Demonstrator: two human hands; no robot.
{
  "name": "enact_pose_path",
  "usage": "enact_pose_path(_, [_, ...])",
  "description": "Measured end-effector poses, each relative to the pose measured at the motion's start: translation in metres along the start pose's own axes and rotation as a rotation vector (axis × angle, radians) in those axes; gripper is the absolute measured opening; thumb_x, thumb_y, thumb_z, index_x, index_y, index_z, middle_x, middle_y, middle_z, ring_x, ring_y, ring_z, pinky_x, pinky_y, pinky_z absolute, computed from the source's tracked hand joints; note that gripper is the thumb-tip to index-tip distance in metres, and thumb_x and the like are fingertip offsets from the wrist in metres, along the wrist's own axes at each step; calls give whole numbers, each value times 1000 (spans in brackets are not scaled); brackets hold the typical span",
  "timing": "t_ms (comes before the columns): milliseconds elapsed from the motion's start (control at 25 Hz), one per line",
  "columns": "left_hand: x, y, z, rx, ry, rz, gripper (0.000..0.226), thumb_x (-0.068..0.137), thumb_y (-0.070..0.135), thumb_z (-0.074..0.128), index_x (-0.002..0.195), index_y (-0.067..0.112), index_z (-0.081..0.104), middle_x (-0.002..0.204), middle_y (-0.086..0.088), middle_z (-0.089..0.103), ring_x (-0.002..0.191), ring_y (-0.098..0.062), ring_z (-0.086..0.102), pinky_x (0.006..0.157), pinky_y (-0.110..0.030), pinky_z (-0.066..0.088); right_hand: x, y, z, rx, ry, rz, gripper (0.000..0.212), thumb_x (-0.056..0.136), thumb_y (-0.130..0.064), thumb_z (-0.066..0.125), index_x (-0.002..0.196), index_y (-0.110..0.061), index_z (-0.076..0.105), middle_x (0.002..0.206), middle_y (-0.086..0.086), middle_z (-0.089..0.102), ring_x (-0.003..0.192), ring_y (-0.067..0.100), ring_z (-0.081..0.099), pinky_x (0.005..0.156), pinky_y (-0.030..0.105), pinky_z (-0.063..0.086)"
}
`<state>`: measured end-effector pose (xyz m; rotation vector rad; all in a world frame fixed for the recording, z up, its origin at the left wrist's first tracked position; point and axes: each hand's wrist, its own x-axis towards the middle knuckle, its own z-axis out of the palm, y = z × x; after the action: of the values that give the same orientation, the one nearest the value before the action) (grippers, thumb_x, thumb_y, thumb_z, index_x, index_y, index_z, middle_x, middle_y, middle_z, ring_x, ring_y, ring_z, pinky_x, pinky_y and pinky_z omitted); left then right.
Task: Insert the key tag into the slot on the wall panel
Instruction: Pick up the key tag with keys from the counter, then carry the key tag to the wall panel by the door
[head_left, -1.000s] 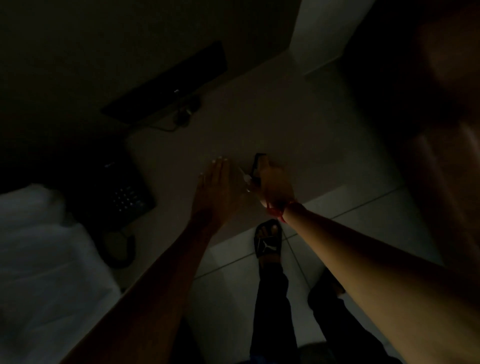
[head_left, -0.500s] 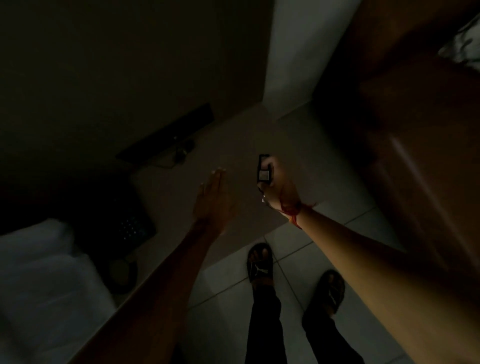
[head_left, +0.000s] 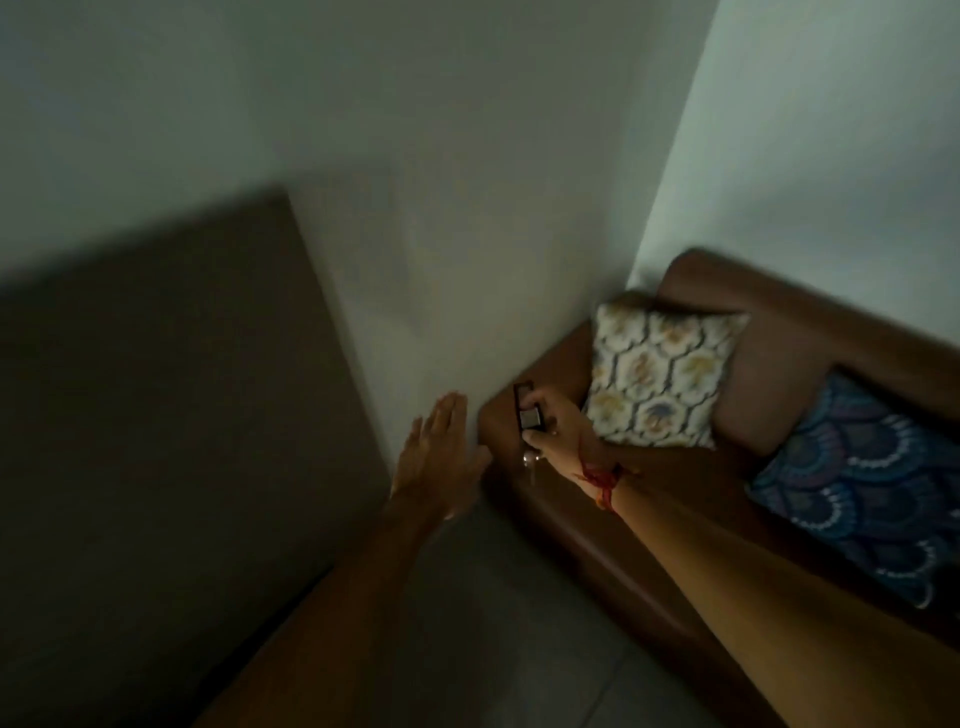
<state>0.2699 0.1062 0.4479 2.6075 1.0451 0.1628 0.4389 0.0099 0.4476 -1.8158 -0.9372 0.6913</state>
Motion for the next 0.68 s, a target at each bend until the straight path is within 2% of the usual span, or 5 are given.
enact_pose_path(80, [25, 48, -55, -1, 53, 105, 77, 103, 45, 41, 162, 14, 2, 172, -8, 3, 159, -22, 3, 130, -44, 7, 1, -55, -60, 20, 63, -20, 25, 82, 19, 52, 88, -5, 56, 76, 17, 56, 57, 28, 58, 57, 39, 56])
enact_pose_path(160, [46, 102, -112, 25, 138, 221, 77, 104, 47, 39, 162, 13, 2, 172, -8, 3, 159, -21, 3, 129, -42, 6, -7, -110, -126, 0, 157, -58, 22, 82, 19, 52, 85, -1, 60, 69, 12, 56, 46, 21, 55, 46, 24, 51])
enact_pose_path(360, [71, 240, -205, 17, 260, 467, 80, 102, 50, 40, 162, 10, 4, 172, -9, 3, 159, -21, 3, 129, -43, 7, -50, -197, -275, -66, 279, -47, 31, 77, 18, 61, 104, 5, 69, 60, -10, 69, 48, -5, 59, 48, 10, 49])
enact_pose_path(480, [61, 318, -240, 24, 327, 601, 80, 103, 49, 40, 162, 10, 3, 172, -9, 2, 159, -22, 2, 129, -44, 7, -98, -236, -352, -113, 397, -187, 40, 75, 30, 52, 110, 16, 62, 94, 16, 62, 58, 0, 61, 62, 20, 50])
enact_pose_path(680, [31, 441, -278, 17, 424, 757, 78, 103, 50, 38, 162, 8, 8, 171, -11, 9, 159, -24, 5, 128, -46, 10, -194, -277, -467, -335, 723, -367, 30, 69, 22, 64, 98, 13, 70, 93, 30, 71, 84, 41, 68, 79, 48, 57])
